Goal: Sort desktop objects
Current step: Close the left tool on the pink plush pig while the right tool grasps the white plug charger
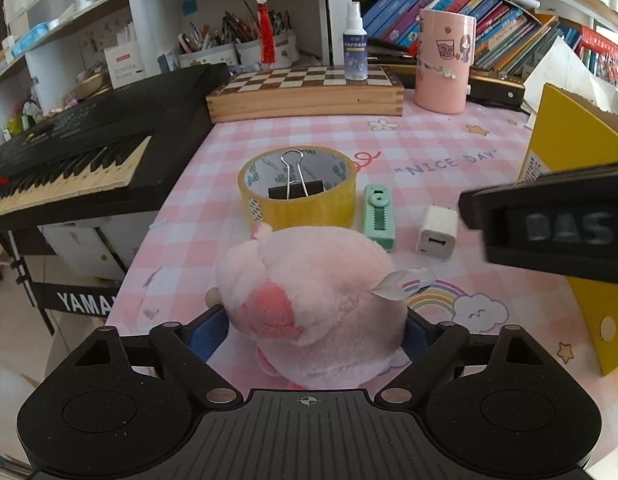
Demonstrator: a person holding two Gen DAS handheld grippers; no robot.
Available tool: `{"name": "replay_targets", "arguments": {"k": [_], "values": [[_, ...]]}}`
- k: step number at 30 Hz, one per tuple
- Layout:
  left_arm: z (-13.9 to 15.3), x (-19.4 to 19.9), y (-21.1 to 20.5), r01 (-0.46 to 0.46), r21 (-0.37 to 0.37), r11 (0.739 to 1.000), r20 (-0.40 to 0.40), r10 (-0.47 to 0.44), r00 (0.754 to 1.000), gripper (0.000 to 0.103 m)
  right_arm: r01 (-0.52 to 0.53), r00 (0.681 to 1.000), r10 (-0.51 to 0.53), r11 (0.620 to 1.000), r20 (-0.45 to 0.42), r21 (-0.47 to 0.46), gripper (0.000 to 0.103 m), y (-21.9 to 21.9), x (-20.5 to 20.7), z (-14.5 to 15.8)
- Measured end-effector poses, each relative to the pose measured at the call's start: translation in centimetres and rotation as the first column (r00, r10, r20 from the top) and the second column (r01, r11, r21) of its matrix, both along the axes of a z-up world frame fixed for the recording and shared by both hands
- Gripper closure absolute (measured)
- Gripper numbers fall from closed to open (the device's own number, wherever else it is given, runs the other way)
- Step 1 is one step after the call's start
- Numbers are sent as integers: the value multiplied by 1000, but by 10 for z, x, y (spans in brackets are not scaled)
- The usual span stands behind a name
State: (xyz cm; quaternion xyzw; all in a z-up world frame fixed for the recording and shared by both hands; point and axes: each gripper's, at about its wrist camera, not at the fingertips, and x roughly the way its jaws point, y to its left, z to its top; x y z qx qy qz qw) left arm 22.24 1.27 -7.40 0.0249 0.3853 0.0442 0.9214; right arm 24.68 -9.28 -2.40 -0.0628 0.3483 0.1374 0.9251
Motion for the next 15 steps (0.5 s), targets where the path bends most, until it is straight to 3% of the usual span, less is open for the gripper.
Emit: {"name": "replay_targets", "arguments": {"k": [9,15], "values": [[5,-2,27,-15,-29,999,-23,14,1000,25,3,998,-5,999,-63,-36,48,22,38,-34],[14,-6,41,-40,-77,996,-37,37,999,25,16,993,-20,999,-114,-38,56,22,56,-55]]}}
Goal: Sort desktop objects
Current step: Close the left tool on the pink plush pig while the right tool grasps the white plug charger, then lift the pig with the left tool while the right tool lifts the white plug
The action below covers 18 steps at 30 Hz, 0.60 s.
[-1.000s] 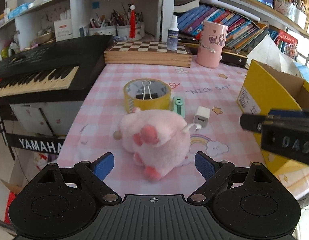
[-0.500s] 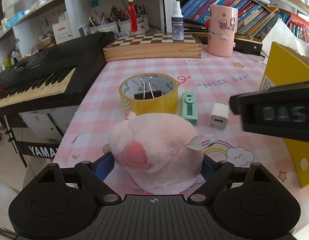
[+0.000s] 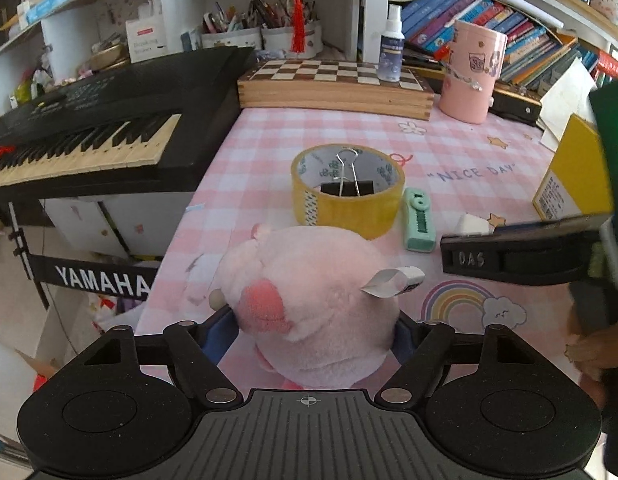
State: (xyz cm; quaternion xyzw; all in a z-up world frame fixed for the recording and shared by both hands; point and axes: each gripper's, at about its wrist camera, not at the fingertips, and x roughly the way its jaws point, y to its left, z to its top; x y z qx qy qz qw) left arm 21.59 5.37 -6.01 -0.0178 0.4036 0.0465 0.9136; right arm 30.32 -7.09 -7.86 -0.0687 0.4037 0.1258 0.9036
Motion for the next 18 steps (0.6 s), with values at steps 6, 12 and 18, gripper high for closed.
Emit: {"name": "replay_targets", "arguments": {"k": [6,12,18], "values": [[7,0,2,9,-31,999,16,-8,1000,26,-14,1000,14,999,10,36,67,-1,2,-3],[22,-5,7,7,-67,998,58,-3,998,27,5,1000,-5,999,5,50,68,-6,-4,2],[36,-16,8,41,-77,996,87,-34,996,27,19,998,-23,996,57,82,68,-17,-23,26]]}}
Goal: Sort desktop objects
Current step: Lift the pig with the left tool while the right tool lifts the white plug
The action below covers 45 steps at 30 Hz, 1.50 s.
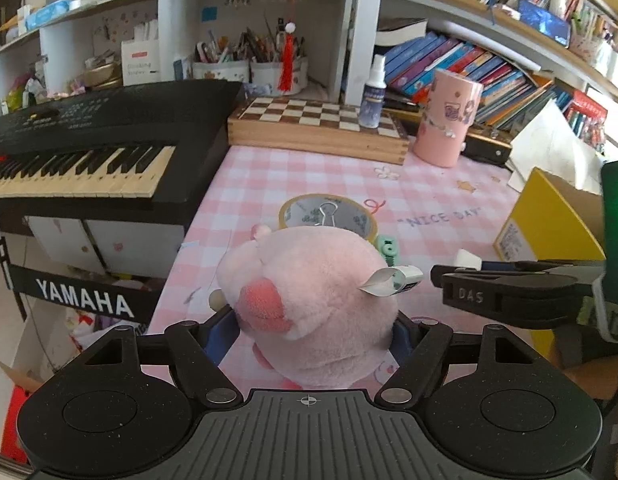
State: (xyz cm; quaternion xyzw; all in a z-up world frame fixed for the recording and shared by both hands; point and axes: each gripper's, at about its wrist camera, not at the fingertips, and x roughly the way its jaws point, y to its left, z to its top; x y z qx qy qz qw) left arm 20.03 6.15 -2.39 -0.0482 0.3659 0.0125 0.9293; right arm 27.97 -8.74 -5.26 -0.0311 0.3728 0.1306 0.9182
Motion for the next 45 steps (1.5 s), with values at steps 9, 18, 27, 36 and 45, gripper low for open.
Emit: {"name": "replay_targets", "arguments": {"k": [9,18,27,36,45], "values": [[32,-31,5,53,-27,998,64,-51,997,27,14,1000,-16,998,23,69,68,-19,-43,35],[49,-69,13,108,-61,992,116,-101,988,27,-10,1000,9,997,9,74,68,-23,-102,60],[49,-104,22,158,-78,984,119,-148,982,27,-2,1000,1,999,25,36,68,-4,-159,64],[50,-131,19,260,-77,963,125,-249,960,27,60,998,-60,998,3,26,68,-2,-204,61],[48,-151,8,353,-89,931,123,-341,932,27,148,989,-148,989,-7,18,68,-8,-244,57]]}}
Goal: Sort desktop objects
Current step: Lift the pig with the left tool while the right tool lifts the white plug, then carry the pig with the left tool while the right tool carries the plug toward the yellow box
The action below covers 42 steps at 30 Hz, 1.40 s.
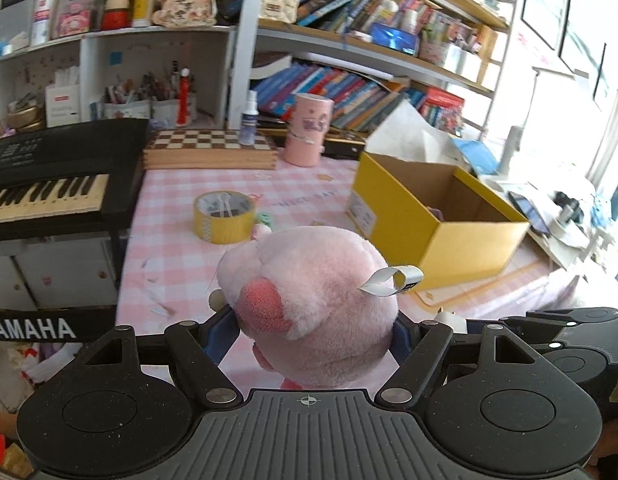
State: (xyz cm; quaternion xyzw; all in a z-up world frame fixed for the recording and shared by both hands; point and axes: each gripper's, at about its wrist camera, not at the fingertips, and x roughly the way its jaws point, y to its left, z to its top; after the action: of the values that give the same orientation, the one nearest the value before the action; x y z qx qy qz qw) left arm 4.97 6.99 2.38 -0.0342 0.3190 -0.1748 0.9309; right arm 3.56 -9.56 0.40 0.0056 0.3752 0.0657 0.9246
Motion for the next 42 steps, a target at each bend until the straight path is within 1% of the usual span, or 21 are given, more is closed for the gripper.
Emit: {"name": "replay_targets", "arguments": {"k": [5,9,13,20,28,34,42], "values": [[-2,-8,-8,49,-11,999,-14,-49,999,27,50,999,-50,999,-4,-6,68,-10,-20,-1],[-2,-14,-19,89,-7,996,-10,-90,996,27,97,995,-97,995,-16,-25,68,-18,-29,-3],[-2,-15,-29,128,-4,992,-8,-128,992,27,127,992,-128,992,-23,-22,68,-27,-39,-5],[-1,-14,-56,218,7,976,1,-218,976,27,209,978,-210,978,-22,-10,68,-49,-53,-6],[-3,-11,-84,295,4,956,-5,-295,956,27,283,959,-284,959,-26,-13,68,-75,-61,-5],[-4,-4,-102,301,9,954,-12,-301,954,27,301,953,-301,953,-34,-7,68,-94,-56,-5],[-2,7,-124,279,25,960,-9,-279,960,27,282,958,-282,959,-47,1,68,-117,-40,-5]]}}
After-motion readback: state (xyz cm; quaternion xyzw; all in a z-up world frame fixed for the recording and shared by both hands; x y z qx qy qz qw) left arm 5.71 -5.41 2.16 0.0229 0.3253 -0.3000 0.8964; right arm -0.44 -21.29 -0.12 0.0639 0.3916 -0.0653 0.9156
